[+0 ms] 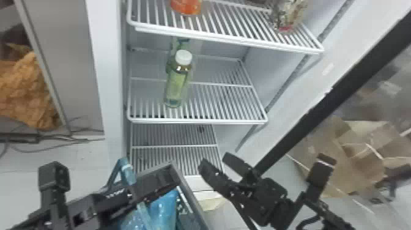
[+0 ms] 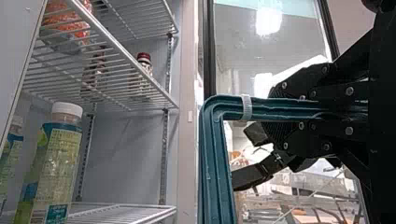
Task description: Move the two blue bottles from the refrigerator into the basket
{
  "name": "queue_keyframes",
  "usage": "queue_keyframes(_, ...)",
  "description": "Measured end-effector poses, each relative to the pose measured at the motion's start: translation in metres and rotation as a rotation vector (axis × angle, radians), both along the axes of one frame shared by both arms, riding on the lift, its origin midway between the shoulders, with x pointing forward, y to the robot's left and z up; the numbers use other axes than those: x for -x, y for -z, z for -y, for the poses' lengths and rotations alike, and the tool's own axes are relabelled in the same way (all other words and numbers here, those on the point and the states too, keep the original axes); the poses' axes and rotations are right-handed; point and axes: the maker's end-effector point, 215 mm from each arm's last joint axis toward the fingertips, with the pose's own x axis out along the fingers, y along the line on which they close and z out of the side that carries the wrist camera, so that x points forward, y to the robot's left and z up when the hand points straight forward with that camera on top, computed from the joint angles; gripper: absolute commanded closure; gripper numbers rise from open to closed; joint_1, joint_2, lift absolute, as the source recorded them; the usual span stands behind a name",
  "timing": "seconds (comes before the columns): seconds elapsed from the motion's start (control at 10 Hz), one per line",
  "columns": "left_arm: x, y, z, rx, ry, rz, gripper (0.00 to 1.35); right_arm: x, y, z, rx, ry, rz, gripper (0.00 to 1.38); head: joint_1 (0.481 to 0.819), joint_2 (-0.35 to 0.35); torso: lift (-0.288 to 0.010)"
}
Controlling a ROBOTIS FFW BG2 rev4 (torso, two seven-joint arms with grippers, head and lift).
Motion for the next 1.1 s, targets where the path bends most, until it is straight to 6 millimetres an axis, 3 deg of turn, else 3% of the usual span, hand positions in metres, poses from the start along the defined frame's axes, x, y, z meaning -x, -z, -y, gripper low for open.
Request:
queue_keyframes(0.3,0.0,0.001,0.0,-0.003,0.0,0.0,1.2,-0.001,-0.013,0.047,0.065,0.135,0.137,0.23,0.695,-0.35,-0.216)
queue_keyframes(0.7,0.002,0.004,0.001,-0.008,0.007,-0.005,1.2,0.027,-0.018,0.107,0.204,0.276,0.241,0.23,0.695,-0.35,-0.216)
queue_keyframes(1.1,0.003,0.007,-0.002,-0.016,0.005,-0.012,1.2,0.051,-0.03,0.126,0.266,0.315,0.256,0.23,0.695,-0.35,-0.216)
